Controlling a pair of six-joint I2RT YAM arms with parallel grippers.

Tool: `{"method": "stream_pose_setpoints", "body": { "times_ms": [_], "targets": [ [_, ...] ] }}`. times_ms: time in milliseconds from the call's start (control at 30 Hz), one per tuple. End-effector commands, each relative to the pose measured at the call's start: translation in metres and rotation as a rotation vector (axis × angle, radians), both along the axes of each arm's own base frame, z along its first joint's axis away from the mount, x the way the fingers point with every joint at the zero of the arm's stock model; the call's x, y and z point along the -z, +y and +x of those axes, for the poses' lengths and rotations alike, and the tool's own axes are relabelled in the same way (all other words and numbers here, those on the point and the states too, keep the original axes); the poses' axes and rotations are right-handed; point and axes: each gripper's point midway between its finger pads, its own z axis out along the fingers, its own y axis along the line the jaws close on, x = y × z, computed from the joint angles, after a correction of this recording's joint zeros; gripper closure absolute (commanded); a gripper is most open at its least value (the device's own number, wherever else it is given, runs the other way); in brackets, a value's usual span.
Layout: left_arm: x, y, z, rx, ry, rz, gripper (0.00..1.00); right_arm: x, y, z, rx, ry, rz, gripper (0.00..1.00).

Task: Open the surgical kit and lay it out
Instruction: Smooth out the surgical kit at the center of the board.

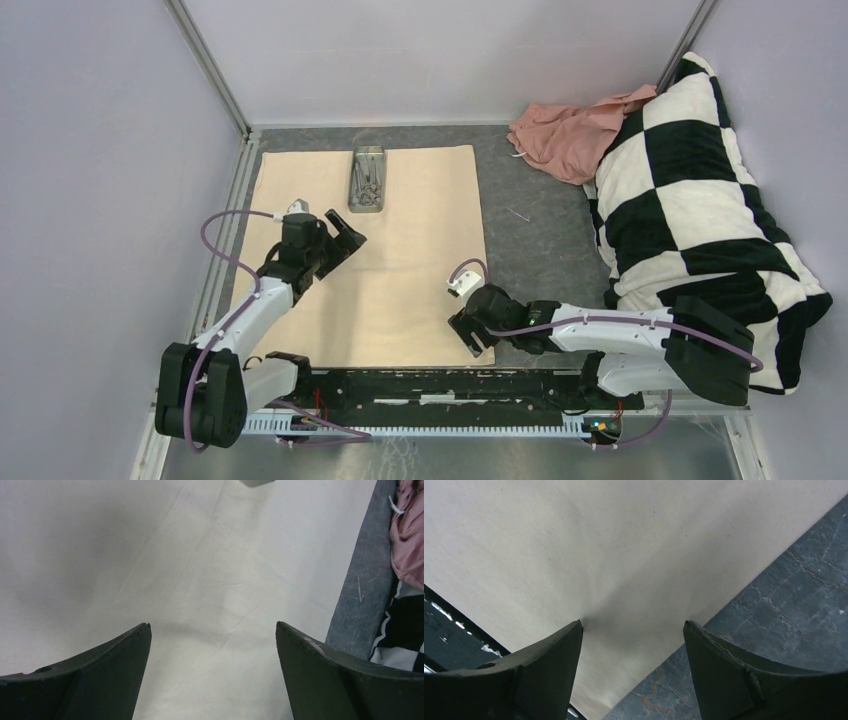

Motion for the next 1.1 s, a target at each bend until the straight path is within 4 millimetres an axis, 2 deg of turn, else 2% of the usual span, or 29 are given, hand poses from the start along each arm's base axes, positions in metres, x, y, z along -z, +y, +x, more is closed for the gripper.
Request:
{"method": "stream_pose_setpoints", "body": {
  "times_ms": [0,100,167,267,400,467,600,767,967,1067],
  "targets": [
    [-0.045,0.021,0.022,-0.055,-0.103,0.127,0.0,-0.025,-0.004,0.014,0.01,-0.077,-0.071,0.18],
    [-0.063,0.039,0.032,-0.133,-0.111,0.186,0.0,-0.05,0.029,0.037,-0.006,-0.155,-0.027,0.15],
    [-0.073,0.052,0.038,-0.172,-0.111,0.208,0.0,-0.055,0.054,0.046,-0.035,-0.165,-0.01,0.14],
    [-0.075,0.074,0.041,-0.202,-0.052,0.237,0.0,-0.058,0.093,0.062,-0.073,-0.166,-0.023,0.14],
    [-0.065,0.116,0.03,-0.311,0.001,0.261,0.0,-0.07,0.129,0.088,-0.101,-0.228,-0.038,0.08],
    [-0.046,0.134,0.016,-0.383,0.049,0.239,0.0,-0.069,0.142,0.097,-0.116,-0.243,-0.053,0.07],
    [-0.018,0.15,-0.003,-0.473,0.106,0.192,0.0,-0.058,0.153,0.105,-0.127,-0.234,-0.077,0.06],
    [0.012,0.158,-0.025,-0.584,0.168,0.164,0.0,-0.042,0.154,0.102,-0.143,-0.204,-0.079,0.06],
    [0.041,0.161,-0.054,-0.689,0.218,0.146,0.0,-0.02,0.141,0.094,-0.137,-0.173,-0.1,0.06],
    [0.048,0.165,-0.074,-0.781,0.242,0.138,0.0,-0.003,0.128,0.08,-0.131,-0.123,-0.102,0.07]
  ]
}}
